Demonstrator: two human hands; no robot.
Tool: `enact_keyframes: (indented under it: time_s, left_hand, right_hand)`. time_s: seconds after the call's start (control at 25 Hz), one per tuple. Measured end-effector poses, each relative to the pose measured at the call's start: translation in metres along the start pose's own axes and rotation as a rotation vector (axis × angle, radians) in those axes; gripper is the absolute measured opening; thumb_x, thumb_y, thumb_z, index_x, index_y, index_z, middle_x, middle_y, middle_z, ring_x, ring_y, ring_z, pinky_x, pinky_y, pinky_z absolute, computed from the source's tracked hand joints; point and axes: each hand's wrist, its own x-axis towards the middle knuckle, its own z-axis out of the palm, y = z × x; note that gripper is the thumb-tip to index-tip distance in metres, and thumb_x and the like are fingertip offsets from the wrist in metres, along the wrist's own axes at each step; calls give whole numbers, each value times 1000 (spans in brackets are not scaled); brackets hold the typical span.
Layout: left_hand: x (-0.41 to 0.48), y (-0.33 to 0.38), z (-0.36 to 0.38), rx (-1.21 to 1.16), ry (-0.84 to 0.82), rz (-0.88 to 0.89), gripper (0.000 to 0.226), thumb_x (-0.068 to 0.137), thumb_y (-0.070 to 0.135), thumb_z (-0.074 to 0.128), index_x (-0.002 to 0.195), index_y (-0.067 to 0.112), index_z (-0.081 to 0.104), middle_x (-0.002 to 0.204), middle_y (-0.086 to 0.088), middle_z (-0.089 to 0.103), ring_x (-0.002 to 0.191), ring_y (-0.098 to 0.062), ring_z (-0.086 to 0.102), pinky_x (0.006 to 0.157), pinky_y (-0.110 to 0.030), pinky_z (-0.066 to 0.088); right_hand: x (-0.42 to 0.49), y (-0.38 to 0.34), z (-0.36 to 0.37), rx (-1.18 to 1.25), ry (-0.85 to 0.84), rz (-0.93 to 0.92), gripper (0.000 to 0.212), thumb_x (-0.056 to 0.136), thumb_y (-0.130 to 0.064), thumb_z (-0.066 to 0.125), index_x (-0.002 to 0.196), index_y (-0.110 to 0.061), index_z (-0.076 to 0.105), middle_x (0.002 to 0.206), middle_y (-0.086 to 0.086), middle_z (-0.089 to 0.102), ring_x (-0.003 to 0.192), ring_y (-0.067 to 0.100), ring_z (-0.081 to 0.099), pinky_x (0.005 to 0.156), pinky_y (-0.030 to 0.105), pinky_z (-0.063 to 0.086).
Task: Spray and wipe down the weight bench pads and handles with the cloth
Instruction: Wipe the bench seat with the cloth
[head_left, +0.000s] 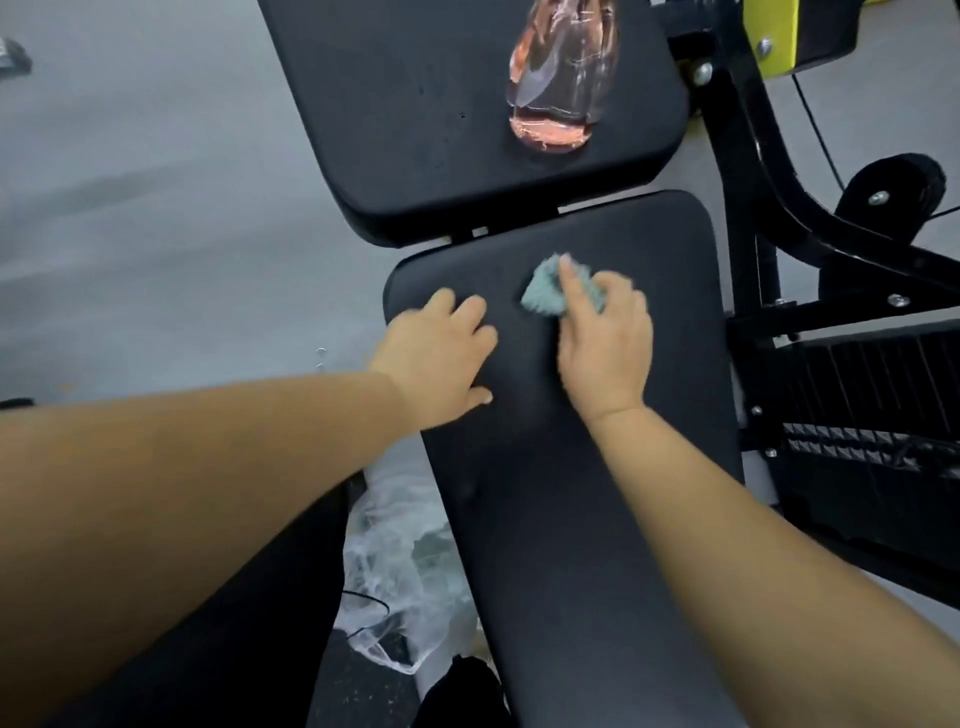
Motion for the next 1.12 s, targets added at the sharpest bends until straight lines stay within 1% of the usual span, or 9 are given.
enact_keyframes:
  time_s: [0.08, 0.16, 0.32, 0.36, 0.52, 0.72, 0.84, 1.0, 1.12]
  left_hand:
    - [19, -19, -6, 21, 136, 59, 48, 90, 50, 46, 124, 17, 46, 128, -6, 40, 115, -29, 38, 83, -37, 36]
    - [31, -38, -9, -55, 244, 3, 33, 89, 33, 45, 117, 15, 52, 121, -7, 47, 110, -31, 42, 77, -38, 33]
    - [38, -94, -15, -182, 397, -108, 31, 81, 14, 48, 109, 9, 60, 117, -13, 53, 107, -37, 45, 74, -40, 36]
    - [39, -110, -15, -185, 363, -133, 32, 83, 15, 49, 113, 9, 58, 122, -12, 50, 113, -35, 42, 79, -40, 36]
    - [53, -162, -23, -201, 204, -39, 55, 83, 39, 57, 131, 16, 45, 139, -6, 34, 127, -30, 30, 100, -39, 32]
    - [83, -220, -37, -302, 97, 47, 65, 84, 51, 57, 139, 21, 37, 145, 1, 30, 133, -25, 26, 106, -38, 32]
    - [100, -236, -49, -270, -25, 55, 81, 73, 59, 65, 139, 21, 34, 141, 1, 31, 128, -25, 29, 103, -36, 33]
    - [111, -229, -58, -260, -61, 9, 86, 64, 58, 74, 132, 18, 38, 133, -2, 35, 119, -26, 34, 94, -34, 37]
    - [110, -228, -62, -245, -86, -2, 87, 63, 58, 76, 130, 17, 39, 131, -2, 35, 118, -26, 35, 92, -34, 39]
  right_hand:
    - [23, -18, 5, -9, 90, 361, 44, 83, -18, 47, 124, -18, 61, 100, 18, 60, 69, 34, 53, 62, 37, 46]
    - [29, -59, 14, 26, 146, 501, 43, 83, -18, 46, 124, -18, 62, 100, 17, 60, 69, 34, 52, 63, 36, 43]
    - [5, -66, 11, 39, -13, -128, 44, 85, -13, 48, 128, -20, 54, 104, 13, 52, 66, 31, 48, 59, 35, 42]
    - [13, -56, 6, 52, -38, -172, 43, 85, -13, 47, 128, -20, 53, 102, 14, 53, 66, 32, 49, 58, 36, 45]
    - [61, -77, 12, 2, 24, 258, 41, 85, -17, 44, 122, -13, 62, 97, 20, 59, 68, 35, 51, 62, 38, 47]
    - [117, -130, 34, 87, -55, 378, 40, 86, -13, 55, 126, -12, 59, 110, 20, 56, 84, 36, 53, 72, 39, 48]
    - [116, -135, 37, -79, -24, 273, 39, 86, -22, 46, 118, -9, 63, 103, 20, 60, 72, 35, 54, 65, 36, 49]
    - [119, -122, 35, -51, -52, -20, 35, 85, -19, 47, 113, -10, 66, 96, 18, 61, 65, 32, 52, 60, 34, 49]
    - [127, -126, 38, -19, -50, 33, 34, 84, -18, 47, 110, -11, 68, 94, 16, 62, 64, 31, 52, 57, 34, 48]
